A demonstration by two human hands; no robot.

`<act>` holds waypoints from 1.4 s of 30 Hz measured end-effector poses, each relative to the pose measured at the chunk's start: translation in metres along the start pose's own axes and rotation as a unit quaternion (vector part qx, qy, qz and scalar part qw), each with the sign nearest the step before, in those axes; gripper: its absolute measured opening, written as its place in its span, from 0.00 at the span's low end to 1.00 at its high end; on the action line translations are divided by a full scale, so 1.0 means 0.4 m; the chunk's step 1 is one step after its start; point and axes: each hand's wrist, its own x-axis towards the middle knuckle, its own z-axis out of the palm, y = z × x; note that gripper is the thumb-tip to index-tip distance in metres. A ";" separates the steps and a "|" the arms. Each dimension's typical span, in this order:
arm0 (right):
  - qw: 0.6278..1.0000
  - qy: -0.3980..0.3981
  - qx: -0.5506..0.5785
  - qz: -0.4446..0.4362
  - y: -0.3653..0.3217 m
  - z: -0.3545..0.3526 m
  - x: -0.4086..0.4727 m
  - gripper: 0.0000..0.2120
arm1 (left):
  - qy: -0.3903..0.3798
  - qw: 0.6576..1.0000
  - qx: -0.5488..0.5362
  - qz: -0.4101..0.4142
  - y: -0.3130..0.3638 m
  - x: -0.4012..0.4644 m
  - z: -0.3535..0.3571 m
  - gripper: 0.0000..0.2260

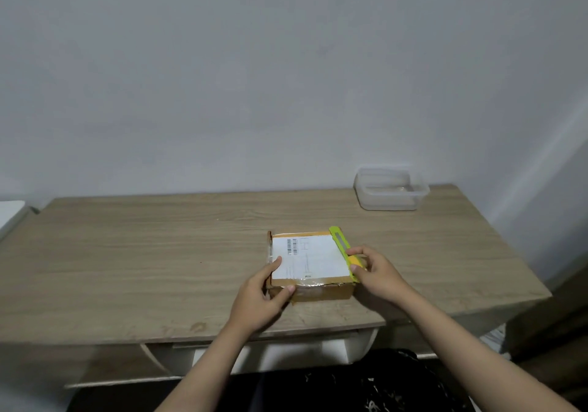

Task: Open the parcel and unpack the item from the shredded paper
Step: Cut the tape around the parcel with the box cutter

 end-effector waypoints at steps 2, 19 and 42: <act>1.000 0.015 0.004 0.013 -0.002 -0.028 -0.004 0.14 | 0.004 1.000 0.002 0.007 -0.007 0.005 -0.003 0.26; 0.984 0.082 -0.149 -0.055 -0.049 -0.060 -0.081 0.15 | 0.091 0.989 0.078 0.085 -0.024 0.011 0.042 0.26; 0.983 0.053 -0.173 0.005 -0.069 -0.079 -0.033 0.18 | 0.111 0.988 0.068 0.080 -0.023 0.005 0.057 0.26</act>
